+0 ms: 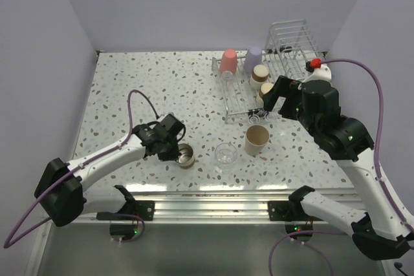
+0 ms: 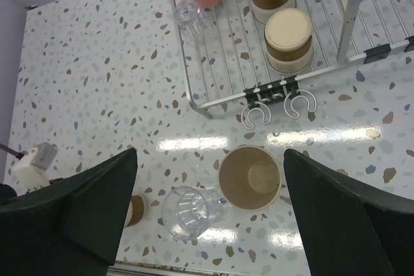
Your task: Load the cups into the dish rack
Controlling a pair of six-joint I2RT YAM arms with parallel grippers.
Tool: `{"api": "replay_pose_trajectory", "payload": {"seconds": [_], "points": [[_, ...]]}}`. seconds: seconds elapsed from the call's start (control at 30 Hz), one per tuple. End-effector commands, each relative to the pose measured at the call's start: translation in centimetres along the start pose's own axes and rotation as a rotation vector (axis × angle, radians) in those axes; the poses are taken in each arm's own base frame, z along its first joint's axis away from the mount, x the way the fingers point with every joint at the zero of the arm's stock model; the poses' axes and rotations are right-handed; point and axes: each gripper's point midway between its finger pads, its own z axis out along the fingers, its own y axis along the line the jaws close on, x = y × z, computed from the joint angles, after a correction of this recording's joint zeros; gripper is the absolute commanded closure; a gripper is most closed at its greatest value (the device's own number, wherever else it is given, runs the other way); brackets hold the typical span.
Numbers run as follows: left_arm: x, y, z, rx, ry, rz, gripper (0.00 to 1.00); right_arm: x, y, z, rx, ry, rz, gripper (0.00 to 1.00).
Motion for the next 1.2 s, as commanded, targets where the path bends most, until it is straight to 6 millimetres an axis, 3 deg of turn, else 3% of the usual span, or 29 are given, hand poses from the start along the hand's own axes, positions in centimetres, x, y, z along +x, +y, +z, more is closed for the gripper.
{"api": "replay_pose_trajectory", "payload": {"seconds": [0.0, 0.13, 0.17, 0.23, 0.27, 0.3, 0.33, 0.37, 0.4, 0.43, 0.47, 0.53, 0.57, 0.6, 0.7, 0.83, 1.03, 1.17], "points": [[-4.9, -2.4, -2.7, 0.023, -0.164, -0.016, 1.0, -1.1, 0.2, -0.7, -0.006, -0.029, -0.018, 0.02], [-10.0, -5.8, -6.5, 0.143, -0.269, 0.003, 1.0, -2.1, 2.9, -0.5, -0.109, -0.019, -0.006, 0.02], [-11.4, -7.9, -8.6, 0.241, -0.285, 0.005, 1.0, -2.3, 4.6, -0.5, -0.181, -0.01, 0.008, 0.02], [-15.2, -9.8, -11.1, 0.383, -0.357, -0.007, 1.0, -2.5, 7.4, 0.2, -0.277, 0.031, 0.056, 0.02], [-17.4, -11.9, -13.8, 0.54, -0.384, -0.004, 1.0, -2.6, 9.9, 0.3, -0.374, 0.069, 0.105, 0.02], [-17.7, -13.5, -15.3, 0.628, -0.39, 0.02, 1.0, -2.5, 11.3, 0.5, -0.427, 0.095, 0.134, 0.02], [-19.2, -13.8, -16.7, 0.69, -0.415, 0.009, 1.0, -2.5, 12.5, 0.6, -0.475, 0.114, 0.168, 0.02], [-20.0, -16.0, -20.0, 0.843, -0.437, 0.045, 1.0, -3.3, 14.6, 0.0, -0.57, 0.124, 0.238, 0.02], [-20.7, -16.6, -21.1, 0.903, -0.443, 0.049, 1.0, -3.0, 15.5, 0.7, -0.595, 0.146, 0.269, 0.02], [-21.0, -17.4, -22.4, 0.971, -0.446, 0.061, 1.0, -4.0, 16.7, 0.7, -0.651, 0.12, 0.3, 0.02], [-21.0, -18.7, -24.8, 1.105, -0.447, 0.076, 1.0, -4.1, 17.2, 0.8, -0.672, 0.126, 0.325, 0.02], [-21.0, -19.6, -27.0, 1.227, -0.46, 0.086, 1.0, -4.9, 18.4, 1.1, -0.713, 0.125, 0.378, 0.02], [-20.5, -19.8, -27.1, 1.269, -0.438, 0.09, 1.0, -5.1, 18.7, 1.1, -0.724, 0.12, 0.392, 0.02], [-20.6, -20.2, -28.8, 1.34, -0.46, 0.087, 1.0, -5.4, 19.0, 1.2, -0.734, 0.121, 0.418, 0.02], [-20.4, -20.2, -29.7, 1.424, -0.465, 0.067, 1.0, -6.1, 19.7, 1.5, -0.76, 0.111, 0.47, 0.02], [-20.1, -19.7, -29.0, 1.478, -0.449, 0.032, 1.0, -7.0, 20.4, 1.6, -0.794, 0.086, 0.527, 0.02], [-20.2, -18.4, -29.4, 1.598, -0.456, -0.037, 1.0, -7.3, 20.8, 1.7, -0.81, 0.098, 0.567, 0.02], [-20.4, -17.6, -30.9, 1.705, -0.481, -0.069, 1.0, -7.3, 21.0, 2.0, -0.812, 0.108, 0.572, 0.02]]}}
